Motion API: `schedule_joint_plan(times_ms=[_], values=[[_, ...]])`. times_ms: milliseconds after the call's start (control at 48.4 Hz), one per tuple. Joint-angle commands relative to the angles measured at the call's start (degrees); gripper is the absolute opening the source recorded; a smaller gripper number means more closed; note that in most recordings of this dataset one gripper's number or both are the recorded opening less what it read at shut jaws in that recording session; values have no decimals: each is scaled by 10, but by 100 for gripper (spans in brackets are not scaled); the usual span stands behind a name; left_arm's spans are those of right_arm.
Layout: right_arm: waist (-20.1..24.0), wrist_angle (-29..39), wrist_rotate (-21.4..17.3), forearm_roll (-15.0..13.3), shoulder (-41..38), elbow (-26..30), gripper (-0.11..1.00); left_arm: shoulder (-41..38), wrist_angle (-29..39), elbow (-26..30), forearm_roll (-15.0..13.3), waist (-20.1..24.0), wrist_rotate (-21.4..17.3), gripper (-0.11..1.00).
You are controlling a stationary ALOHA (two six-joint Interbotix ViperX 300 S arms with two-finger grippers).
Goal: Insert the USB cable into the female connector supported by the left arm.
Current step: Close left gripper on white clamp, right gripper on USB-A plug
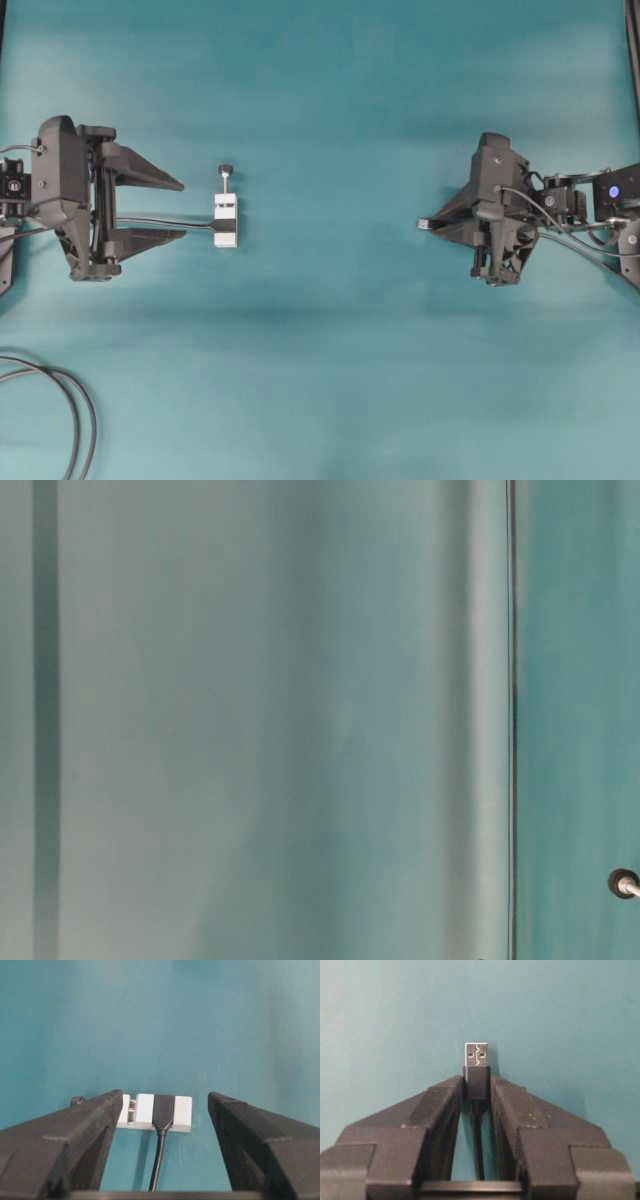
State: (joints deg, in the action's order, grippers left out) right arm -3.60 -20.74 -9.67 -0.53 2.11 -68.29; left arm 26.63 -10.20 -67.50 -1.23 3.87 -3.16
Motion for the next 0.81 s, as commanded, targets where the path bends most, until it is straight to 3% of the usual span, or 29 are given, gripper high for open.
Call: schedule_joint_plan(times_ms=[0, 496, 662, 786], values=[[18, 11, -1, -2, -4, 5, 26, 4, -1, 10, 0, 2, -5, 79], [18, 12, 5, -3, -4, 0, 26, 4, 9, 11, 0, 1, -4, 79], [18, 11, 8, -33, -4, -4, 22, 4, 28, 20, 0, 2, -5, 79], [18, 11, 8, -37, -4, -8, 22, 4, 44, 21, 0, 2, -5, 79]])
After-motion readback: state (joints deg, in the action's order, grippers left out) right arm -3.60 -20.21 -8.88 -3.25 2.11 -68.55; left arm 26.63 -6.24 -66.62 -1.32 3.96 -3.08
